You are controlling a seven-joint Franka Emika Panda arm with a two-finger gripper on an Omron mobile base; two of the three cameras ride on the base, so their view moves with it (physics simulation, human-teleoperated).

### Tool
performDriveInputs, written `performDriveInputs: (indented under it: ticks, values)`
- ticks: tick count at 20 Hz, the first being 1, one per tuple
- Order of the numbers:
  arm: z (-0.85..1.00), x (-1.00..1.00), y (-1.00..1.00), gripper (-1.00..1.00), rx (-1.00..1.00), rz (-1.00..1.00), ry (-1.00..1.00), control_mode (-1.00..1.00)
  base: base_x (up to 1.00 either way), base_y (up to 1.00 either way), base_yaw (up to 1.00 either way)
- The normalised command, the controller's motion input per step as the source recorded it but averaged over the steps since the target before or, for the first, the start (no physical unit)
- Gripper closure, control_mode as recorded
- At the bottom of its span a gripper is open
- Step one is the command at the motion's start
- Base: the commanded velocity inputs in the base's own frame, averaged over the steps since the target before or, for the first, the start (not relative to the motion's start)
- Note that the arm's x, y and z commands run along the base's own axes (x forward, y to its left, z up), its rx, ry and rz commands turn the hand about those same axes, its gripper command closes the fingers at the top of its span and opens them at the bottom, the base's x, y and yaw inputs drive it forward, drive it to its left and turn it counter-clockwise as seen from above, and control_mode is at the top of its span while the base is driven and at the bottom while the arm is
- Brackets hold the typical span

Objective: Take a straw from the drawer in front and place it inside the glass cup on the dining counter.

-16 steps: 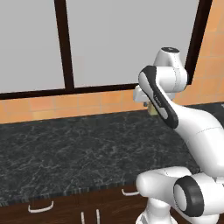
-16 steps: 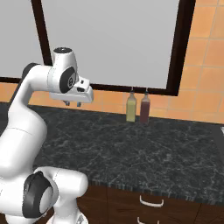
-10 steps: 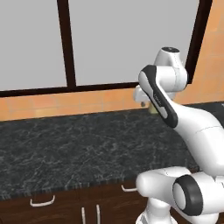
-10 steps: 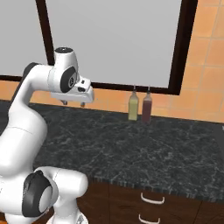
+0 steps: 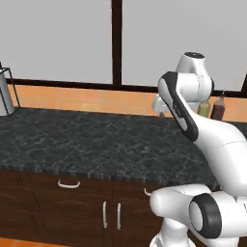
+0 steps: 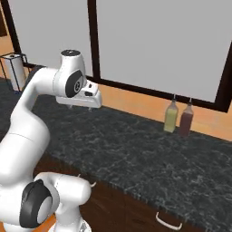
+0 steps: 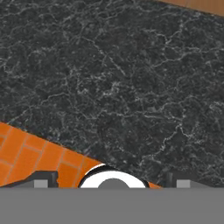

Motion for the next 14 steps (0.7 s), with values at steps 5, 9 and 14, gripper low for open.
performDriveInputs:
  ticks: [5, 9, 14]
  values:
    - [0.0, 0.0, 0.0, -1.0, 0.0, 0.0, 0.0, 1.0, -0.28, -0.64, 0.49]
    - [0.0, 0.0, 0.0, -1.0, 0.0, 0.0, 0.0, 1.0, -0.37, -0.58, 0.4]
    - [0.0, 0.0, 0.0, -1.0, 0.0, 0.0, 0.0, 1.0, -0.23, -0.53, 0.4]
